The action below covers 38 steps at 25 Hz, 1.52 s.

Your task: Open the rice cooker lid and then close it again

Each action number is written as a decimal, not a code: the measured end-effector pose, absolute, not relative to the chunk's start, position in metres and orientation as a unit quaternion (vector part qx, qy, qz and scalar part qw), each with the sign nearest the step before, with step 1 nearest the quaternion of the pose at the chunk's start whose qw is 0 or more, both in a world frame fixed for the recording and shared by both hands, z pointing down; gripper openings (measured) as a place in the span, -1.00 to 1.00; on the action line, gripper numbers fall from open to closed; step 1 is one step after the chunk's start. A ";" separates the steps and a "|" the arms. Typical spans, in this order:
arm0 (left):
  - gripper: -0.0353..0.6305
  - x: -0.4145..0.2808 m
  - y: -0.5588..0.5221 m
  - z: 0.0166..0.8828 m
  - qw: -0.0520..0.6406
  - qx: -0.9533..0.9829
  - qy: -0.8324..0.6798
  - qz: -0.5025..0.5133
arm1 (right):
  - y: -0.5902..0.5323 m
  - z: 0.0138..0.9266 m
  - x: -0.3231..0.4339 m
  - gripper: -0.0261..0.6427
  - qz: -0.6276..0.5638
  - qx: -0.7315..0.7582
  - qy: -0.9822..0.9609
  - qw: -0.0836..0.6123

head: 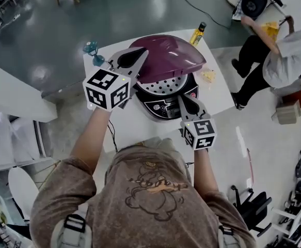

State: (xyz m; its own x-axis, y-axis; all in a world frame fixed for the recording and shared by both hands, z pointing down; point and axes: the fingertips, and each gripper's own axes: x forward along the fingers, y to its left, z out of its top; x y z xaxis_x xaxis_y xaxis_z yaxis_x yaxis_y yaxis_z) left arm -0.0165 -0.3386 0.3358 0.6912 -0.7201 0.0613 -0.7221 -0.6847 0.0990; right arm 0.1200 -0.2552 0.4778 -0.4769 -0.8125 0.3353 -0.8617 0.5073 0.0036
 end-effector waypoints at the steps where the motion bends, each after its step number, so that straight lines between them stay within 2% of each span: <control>1: -0.83 -0.016 -0.340 0.333 0.053 0.920 -0.389 0.011 | -0.255 0.478 0.120 -0.91 0.083 0.489 -0.856 0.148; 19: -0.83 -0.040 -0.381 0.276 0.031 0.929 -0.369 -0.017 | -0.254 0.476 0.118 -0.91 0.082 0.490 -0.855 0.149; 38: -0.83 -0.084 -0.444 0.238 0.097 0.930 -0.336 -0.112 | -0.252 0.473 0.116 -0.91 0.091 0.483 -0.859 0.145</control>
